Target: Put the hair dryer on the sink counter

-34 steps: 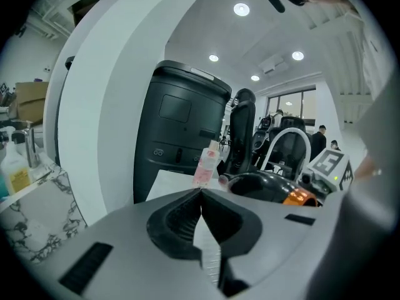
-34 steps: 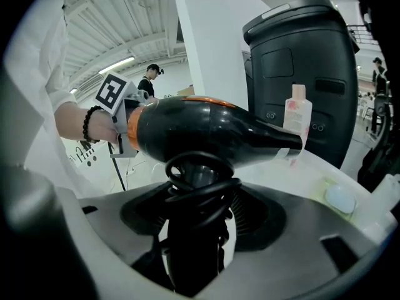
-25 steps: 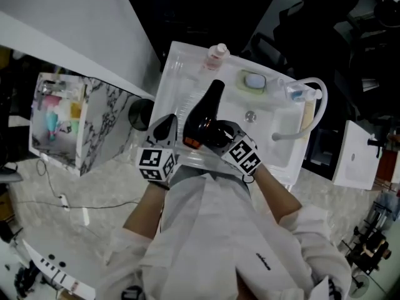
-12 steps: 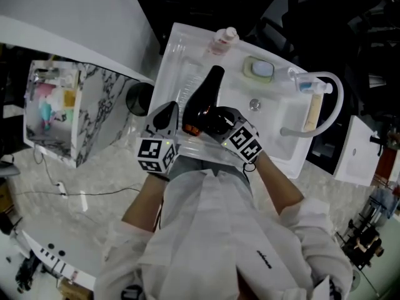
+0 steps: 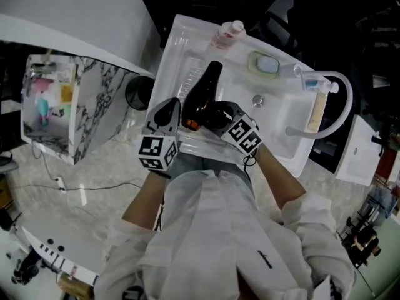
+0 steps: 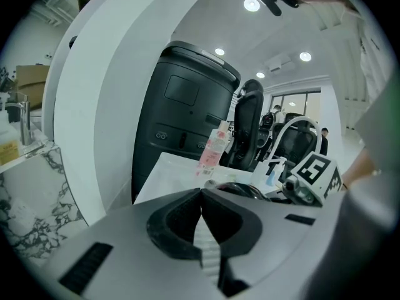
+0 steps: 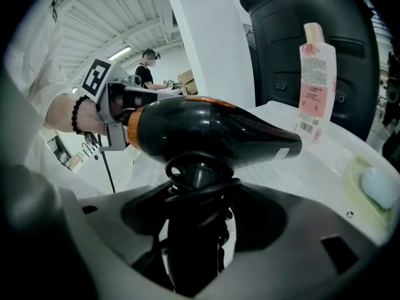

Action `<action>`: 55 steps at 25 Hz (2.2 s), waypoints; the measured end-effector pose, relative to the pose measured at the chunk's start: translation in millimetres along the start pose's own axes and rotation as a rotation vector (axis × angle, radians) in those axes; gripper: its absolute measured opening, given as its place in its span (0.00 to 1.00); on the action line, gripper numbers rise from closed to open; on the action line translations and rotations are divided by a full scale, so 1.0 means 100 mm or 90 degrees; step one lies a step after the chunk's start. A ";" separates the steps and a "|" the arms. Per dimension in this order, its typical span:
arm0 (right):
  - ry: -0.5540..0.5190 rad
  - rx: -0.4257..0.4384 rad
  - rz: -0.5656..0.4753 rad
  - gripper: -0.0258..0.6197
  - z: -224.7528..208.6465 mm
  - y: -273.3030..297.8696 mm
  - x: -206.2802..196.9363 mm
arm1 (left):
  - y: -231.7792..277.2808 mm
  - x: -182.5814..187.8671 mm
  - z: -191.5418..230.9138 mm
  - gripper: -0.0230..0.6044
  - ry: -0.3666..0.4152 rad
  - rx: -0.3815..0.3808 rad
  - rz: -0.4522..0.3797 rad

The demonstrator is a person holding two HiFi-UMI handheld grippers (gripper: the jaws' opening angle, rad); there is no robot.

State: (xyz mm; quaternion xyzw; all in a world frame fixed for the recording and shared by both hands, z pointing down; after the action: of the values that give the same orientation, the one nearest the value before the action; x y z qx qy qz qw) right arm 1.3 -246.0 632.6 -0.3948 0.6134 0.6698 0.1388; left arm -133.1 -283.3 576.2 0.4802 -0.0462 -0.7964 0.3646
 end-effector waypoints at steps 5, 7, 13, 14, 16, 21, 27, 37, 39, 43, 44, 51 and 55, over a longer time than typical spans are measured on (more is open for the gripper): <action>0.003 0.009 0.008 0.51 -0.03 0.09 -0.06 | -0.01 -0.05 0.06 0.08 -0.010 0.012 0.002; -0.002 0.014 0.010 0.51 -0.02 0.12 -0.06 | -0.02 -0.07 0.08 0.08 -0.010 0.014 0.003; -0.020 0.024 0.017 0.51 0.00 0.23 -0.05 | 0.00 -0.12 0.15 0.08 -0.011 0.017 0.012; -0.021 0.024 0.020 0.51 0.01 0.25 -0.06 | 0.00 -0.13 0.15 0.08 -0.011 0.018 0.014; -0.022 0.026 0.024 0.51 0.03 0.29 -0.07 | 0.00 -0.16 0.17 0.08 -0.013 0.019 0.016; -0.030 0.028 0.035 0.51 0.03 0.35 -0.12 | 0.01 -0.21 0.21 0.08 -0.018 0.029 0.021; -0.030 0.030 0.042 0.51 0.02 0.42 -0.16 | 0.01 -0.25 0.24 0.08 -0.022 0.030 0.021; -0.086 0.033 0.062 0.51 0.03 0.54 -0.20 | 0.00 -0.25 0.24 0.08 -0.028 0.028 0.015; -0.102 0.034 0.064 0.51 0.03 0.56 -0.22 | -0.02 -0.25 0.24 0.08 -0.029 0.029 0.013; -0.103 0.032 0.069 0.51 0.03 0.55 -0.21 | -0.06 -0.27 0.25 0.08 -0.030 0.031 0.010; -0.104 0.034 0.070 0.51 0.03 0.56 -0.21 | -0.06 -0.28 0.26 0.08 -0.031 0.032 0.010; -0.120 0.042 0.064 0.52 0.02 0.58 -0.22 | -0.08 -0.30 0.22 0.08 -0.032 0.029 0.010; -0.131 0.041 0.060 0.54 0.02 0.58 -0.21 | -0.09 -0.31 0.22 0.08 -0.032 0.028 0.011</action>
State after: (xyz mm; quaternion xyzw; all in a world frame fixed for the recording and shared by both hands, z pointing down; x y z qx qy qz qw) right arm -24.1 -250.2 688.8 -0.2896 0.6352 0.6925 0.1819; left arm -146.7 -263.6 606.8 0.4677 -0.0768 -0.8038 0.3594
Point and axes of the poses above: the fingertips, and each gripper's own axes: y forward along the fingers, z to its left, x out of its top, the point moved 4 cm from there along -y, backward along the fingers, and after that the axes turned 15 degrees about -y, right-handed, at the moved point
